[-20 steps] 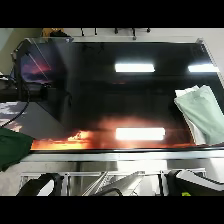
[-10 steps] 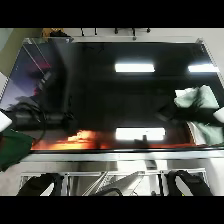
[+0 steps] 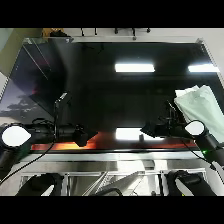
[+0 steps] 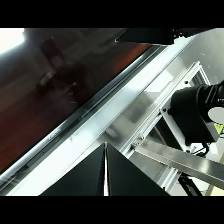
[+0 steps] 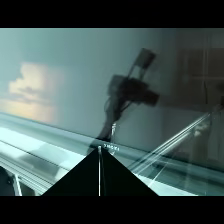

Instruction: Fold the shirts.

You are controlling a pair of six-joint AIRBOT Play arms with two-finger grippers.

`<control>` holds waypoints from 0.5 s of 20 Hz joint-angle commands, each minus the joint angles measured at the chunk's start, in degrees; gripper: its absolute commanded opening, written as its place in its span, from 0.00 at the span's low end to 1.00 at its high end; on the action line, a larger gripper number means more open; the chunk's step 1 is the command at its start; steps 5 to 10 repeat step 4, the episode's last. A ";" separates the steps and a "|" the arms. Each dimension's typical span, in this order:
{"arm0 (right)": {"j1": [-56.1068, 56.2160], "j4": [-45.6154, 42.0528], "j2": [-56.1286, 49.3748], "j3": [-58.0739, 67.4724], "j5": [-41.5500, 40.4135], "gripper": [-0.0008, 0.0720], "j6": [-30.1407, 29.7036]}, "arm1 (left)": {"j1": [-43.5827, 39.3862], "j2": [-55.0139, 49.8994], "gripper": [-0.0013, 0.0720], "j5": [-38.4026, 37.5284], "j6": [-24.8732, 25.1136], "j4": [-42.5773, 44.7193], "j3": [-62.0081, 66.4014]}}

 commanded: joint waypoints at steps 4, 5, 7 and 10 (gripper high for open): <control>0.46 0.17 -0.44 -0.48 -0.48 0.04 -0.13 | -0.26 0.11 0.04 1.53 -0.04 0.07 -0.44; 0.46 0.17 -0.44 -0.48 -0.48 0.04 -0.13 | -0.26 0.11 0.04 1.53 -0.04 0.07 -0.44; 0.46 0.17 -0.44 -0.48 -0.48 0.04 -0.13 | -0.26 0.11 0.04 1.53 -0.04 0.07 -0.44; 0.46 0.17 -0.44 -0.48 -0.48 0.04 -0.13 | -0.26 0.11 0.04 1.53 -0.04 0.07 -0.44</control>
